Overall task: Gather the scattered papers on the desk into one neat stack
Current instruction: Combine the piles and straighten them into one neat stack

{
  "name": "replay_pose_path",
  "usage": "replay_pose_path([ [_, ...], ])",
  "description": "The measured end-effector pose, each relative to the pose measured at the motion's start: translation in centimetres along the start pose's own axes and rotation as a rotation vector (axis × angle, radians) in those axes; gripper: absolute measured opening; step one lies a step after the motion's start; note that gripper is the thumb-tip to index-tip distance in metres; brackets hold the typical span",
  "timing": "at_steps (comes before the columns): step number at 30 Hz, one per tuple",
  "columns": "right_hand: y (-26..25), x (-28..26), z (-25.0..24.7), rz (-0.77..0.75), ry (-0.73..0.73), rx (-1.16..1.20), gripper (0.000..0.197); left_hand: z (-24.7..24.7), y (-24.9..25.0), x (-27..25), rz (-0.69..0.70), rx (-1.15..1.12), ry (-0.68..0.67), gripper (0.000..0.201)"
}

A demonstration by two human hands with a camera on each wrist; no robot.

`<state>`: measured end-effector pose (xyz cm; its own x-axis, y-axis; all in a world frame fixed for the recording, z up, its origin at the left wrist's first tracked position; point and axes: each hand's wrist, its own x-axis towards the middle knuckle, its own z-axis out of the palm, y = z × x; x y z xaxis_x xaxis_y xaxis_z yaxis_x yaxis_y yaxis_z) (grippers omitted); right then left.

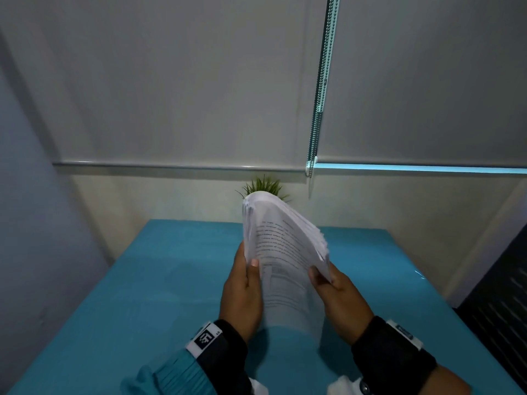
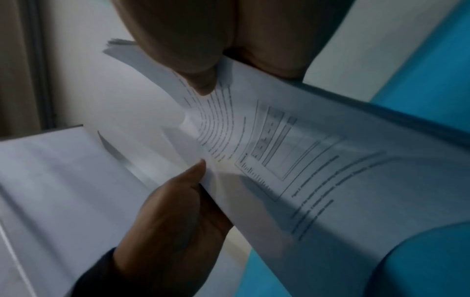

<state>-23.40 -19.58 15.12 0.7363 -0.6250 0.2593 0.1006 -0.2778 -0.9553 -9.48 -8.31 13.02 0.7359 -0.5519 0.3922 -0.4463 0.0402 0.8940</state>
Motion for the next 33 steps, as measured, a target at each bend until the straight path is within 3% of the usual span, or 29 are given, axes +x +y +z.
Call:
replay_pose_path([
  [1,-0.2,0.0,-0.1,0.005,0.001,0.009,0.029,-0.1,0.3,0.2,-0.002,-0.032,0.019,0.037],
  [5,-1.5,0.8,-1.6,-0.044,0.064,0.115,0.071,-1.7,2.3,1.4,0.086,-0.187,0.064,0.037],
  [9,-1.8,1.7,-2.8,-0.085,0.158,0.152,0.054,-2.7,2.3,2.4,0.036,-0.273,0.128,0.069],
  [11,-0.8,1.5,-2.9,-0.07,0.184,0.115,0.054,-2.6,1.3,1.9,-0.035,-0.222,0.102,0.079],
  [14,0.7,1.1,-2.9,0.019,0.187,0.094,0.068,-1.8,-0.5,1.1,-0.092,-0.14,-0.009,0.059],
  [18,1.0,1.3,-3.4,0.085,0.157,0.052,0.036,-1.8,-1.1,1.3,-0.074,-0.108,-0.047,0.036],
  [21,0.6,1.5,-3.8,0.067,0.17,0.056,0.042,-2.8,-0.9,1.7,-0.07,-0.094,-0.055,0.044],
  [24,0.4,1.6,-4.2,0.059,0.196,0.061,0.061,-3.6,-1.1,2.1,-0.036,-0.167,-0.118,0.07],
  [26,0.5,1.6,-4.1,0.083,0.211,0.085,0.041,-3.5,-1.0,1.9,-0.088,-0.191,-0.18,0.064],
  [29,0.2,1.6,-3.7,0.104,0.225,0.092,0.017,-3.0,-0.7,1.6,-0.151,-0.135,-0.176,0.033],
  [31,-0.1,1.8,-3.6,0.085,0.236,0.016,0.023,-2.8,-0.3,1.8,-0.097,-0.075,-0.145,0.024],
  [33,-0.6,1.9,-3.7,0.025,0.317,-0.214,0.053,-3.0,0.2,2.4,0.049,0.005,-0.123,0.021],
])
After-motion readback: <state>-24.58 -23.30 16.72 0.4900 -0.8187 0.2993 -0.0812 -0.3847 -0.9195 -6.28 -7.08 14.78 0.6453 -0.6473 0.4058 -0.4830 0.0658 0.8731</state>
